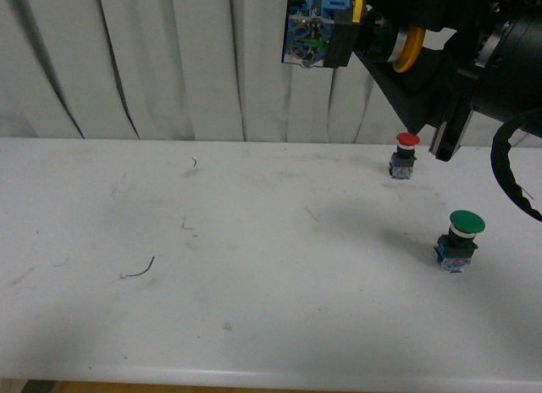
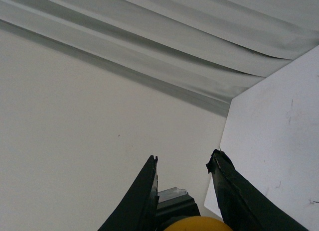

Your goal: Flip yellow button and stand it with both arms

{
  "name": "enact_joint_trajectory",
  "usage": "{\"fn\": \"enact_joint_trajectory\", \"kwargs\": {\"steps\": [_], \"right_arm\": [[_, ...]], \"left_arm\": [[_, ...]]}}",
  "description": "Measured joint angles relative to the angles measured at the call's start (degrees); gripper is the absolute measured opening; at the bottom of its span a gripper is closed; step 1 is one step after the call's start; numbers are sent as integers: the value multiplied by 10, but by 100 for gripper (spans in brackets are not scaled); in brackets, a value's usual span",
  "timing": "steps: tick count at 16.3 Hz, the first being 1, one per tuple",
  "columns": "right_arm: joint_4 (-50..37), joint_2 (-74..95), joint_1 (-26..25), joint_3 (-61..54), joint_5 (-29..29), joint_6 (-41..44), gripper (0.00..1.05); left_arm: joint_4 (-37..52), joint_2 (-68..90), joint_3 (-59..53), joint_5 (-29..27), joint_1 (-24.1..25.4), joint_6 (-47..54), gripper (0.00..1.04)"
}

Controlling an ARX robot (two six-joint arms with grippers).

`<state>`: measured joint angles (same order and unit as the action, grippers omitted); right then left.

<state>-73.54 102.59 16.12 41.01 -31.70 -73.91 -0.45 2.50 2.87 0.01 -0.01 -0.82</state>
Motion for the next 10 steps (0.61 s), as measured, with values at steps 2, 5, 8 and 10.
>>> {"fn": "enact_joint_trajectory", "kwargs": {"steps": [2, 5, 8, 10], "right_arm": [[0, 0, 0, -1, 0, 0, 32], [1, 0, 0, -3, 0, 0, 32], [1, -1, -1, -5, 2, 8, 32], [3, -16, -4, -9, 10, 56, 32]], "left_arm": [[5, -20, -18, 0, 0, 0, 2], [7, -20, -23, -1, 0, 0, 2], [3, -20, -23, 0, 0, 0, 7], [2, -20, -23, 0, 0, 0, 27]]}}
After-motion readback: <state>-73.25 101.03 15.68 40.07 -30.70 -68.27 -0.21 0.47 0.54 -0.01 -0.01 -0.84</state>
